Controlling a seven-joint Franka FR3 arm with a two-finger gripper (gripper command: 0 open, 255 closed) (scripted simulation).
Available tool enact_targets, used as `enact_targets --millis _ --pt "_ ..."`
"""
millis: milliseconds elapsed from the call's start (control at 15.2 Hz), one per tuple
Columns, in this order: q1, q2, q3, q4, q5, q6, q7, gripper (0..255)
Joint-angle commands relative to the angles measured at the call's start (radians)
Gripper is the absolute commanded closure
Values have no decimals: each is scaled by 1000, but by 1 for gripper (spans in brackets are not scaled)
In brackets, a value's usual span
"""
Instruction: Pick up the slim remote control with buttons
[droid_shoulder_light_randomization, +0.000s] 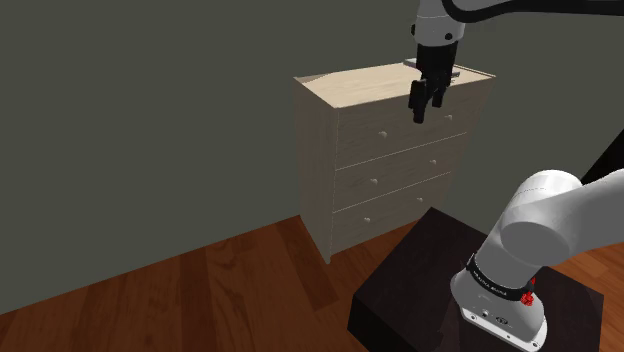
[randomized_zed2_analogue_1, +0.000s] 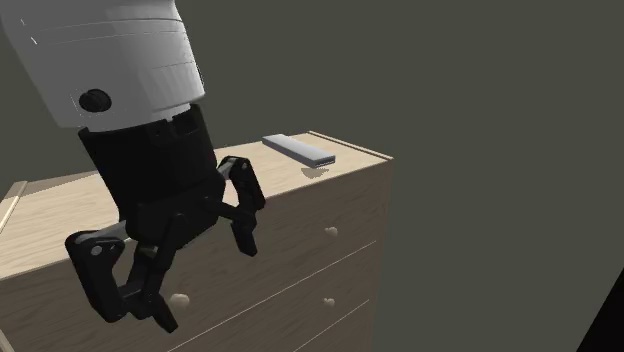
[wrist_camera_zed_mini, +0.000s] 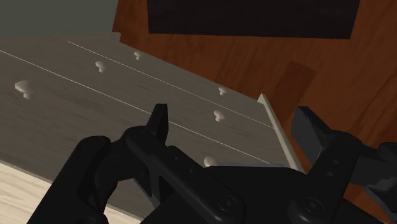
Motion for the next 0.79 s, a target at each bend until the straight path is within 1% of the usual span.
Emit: enact_targets --millis 0,396,726 --pt "0 0 0 0 0 0 0 0" --pt "-43 128 -115 118 -53 45 -98 0" --pt "-69 253 -208 245 -70 72 -183 0"
